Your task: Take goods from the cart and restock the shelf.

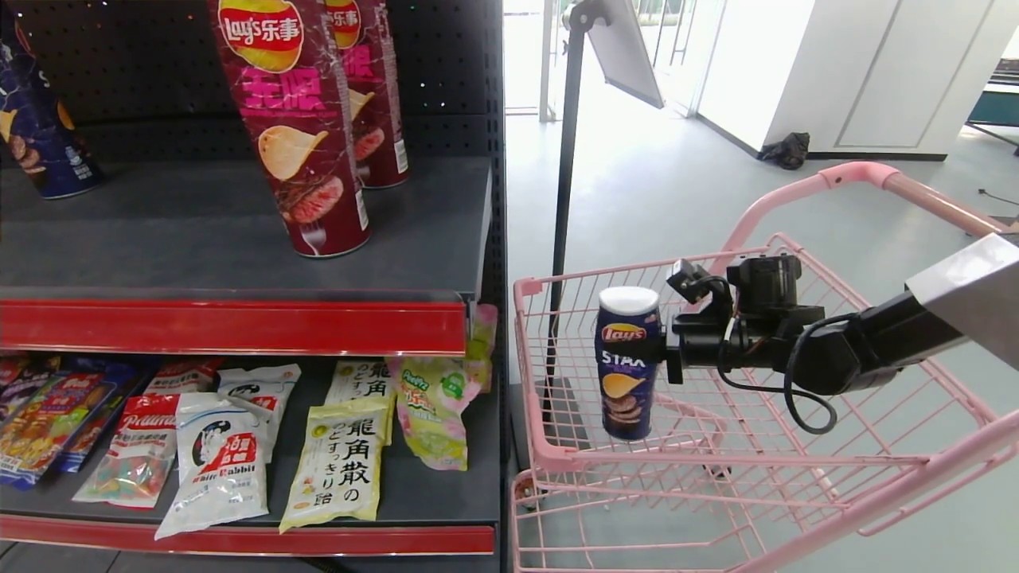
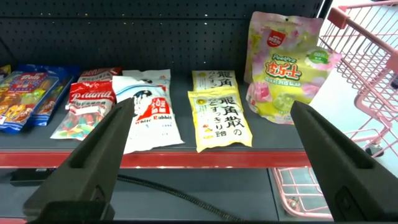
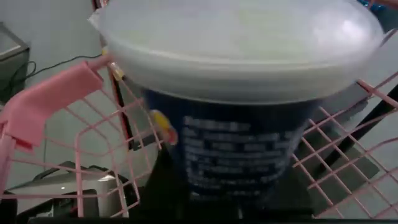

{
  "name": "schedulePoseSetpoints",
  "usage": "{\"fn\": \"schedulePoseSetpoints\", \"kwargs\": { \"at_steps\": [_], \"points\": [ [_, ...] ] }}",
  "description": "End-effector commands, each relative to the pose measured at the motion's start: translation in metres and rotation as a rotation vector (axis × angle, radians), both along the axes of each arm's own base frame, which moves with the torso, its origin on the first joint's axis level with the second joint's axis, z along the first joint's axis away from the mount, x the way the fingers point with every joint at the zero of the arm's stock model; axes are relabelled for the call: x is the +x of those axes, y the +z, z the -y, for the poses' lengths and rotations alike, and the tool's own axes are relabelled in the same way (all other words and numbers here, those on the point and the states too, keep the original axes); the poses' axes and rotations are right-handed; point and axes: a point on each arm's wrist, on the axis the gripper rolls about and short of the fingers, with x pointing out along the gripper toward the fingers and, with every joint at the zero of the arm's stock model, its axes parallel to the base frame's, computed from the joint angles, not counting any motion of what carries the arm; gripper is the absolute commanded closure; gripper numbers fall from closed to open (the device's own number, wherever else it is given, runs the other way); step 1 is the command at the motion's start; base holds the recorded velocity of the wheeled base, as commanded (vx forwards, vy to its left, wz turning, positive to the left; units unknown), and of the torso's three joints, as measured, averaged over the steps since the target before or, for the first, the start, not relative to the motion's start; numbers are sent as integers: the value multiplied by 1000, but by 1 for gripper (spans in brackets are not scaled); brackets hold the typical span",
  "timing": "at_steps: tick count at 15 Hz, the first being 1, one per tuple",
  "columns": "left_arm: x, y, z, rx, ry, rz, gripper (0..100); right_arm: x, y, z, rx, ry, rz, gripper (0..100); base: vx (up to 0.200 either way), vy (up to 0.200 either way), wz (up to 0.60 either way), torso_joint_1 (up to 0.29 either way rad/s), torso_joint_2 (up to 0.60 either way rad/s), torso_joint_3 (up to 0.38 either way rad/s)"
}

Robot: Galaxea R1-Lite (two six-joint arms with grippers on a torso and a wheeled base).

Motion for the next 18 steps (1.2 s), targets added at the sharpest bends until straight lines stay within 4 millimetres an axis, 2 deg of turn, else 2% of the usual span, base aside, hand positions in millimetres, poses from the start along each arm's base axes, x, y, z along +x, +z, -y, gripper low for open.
{"fn": "schedulePoseSetpoints", "kwargs": {
  "at_steps": [1, 3, 5, 7, 9, 10, 11, 12, 13, 15, 17, 18],
  "points": [
    [0, 0, 0, -1, 0, -1, 0, -3, 10, 1, 6, 1, 23, 100, 0, 0, 0, 0, 0, 0],
    [0, 0, 0, -1, 0, -1, 0, -10, 33, 3, 19, 1, 71, 100, 0, 0, 0, 0, 0, 0],
    [0, 0, 0, -1, 0, -1, 0, -32, 70, 9, 53, -7, 121, 100, 0, 0, 0, 0, 0, 0],
    [0, 0, 0, -1, 0, -1, 0, -70, 123, 30, 94, -61, 209, 100, 0, 0, 0, 0, 0, 0],
    [0, 0, 0, -1, 0, -1, 0, -98, 163, 39, 129, -76, 309, 100, 0, 0, 0, 0, 0, 0],
    [0, 0, 0, -1, 0, -1, 0, -127, 196, 42, 161, -75, 398, 100, 0, 0, 0, 0, 0, 0],
    [0, 0, 0, -1, 0, -1, 0, -151, 216, 44, 194, -73, 432, 100, 0, 0, 0, 0, 0, 0],
    [0, 0, 0, -1, 0, -1, 0, -170, 220, 39, 209, -41, 423, 100, 0, 0, 0, 0, 0, 0],
    [0, 0, 0, -1, 0, -1, 0, -184, 216, 30, 213, -5, 393, 100, 0, 0, 0, 0, 0, 0],
    [0, 0, 0, -1, 0, -1, 0, -202, 207, 17, 218, 38, 369, 100, 0, 0, 0, 0, 0, 0],
    [0, 0, 0, -1, 0, -1, 0, -221, 171, -16, 171, 89, 279, 100, 0, 0, 0, 0, 0, 0],
    [0, 0, 0, -1, 0, -1, 0, -228, 157, -24, 143, 106, 240, 100, 0, 0, 0, 0, 0, 0]
  ]
}}
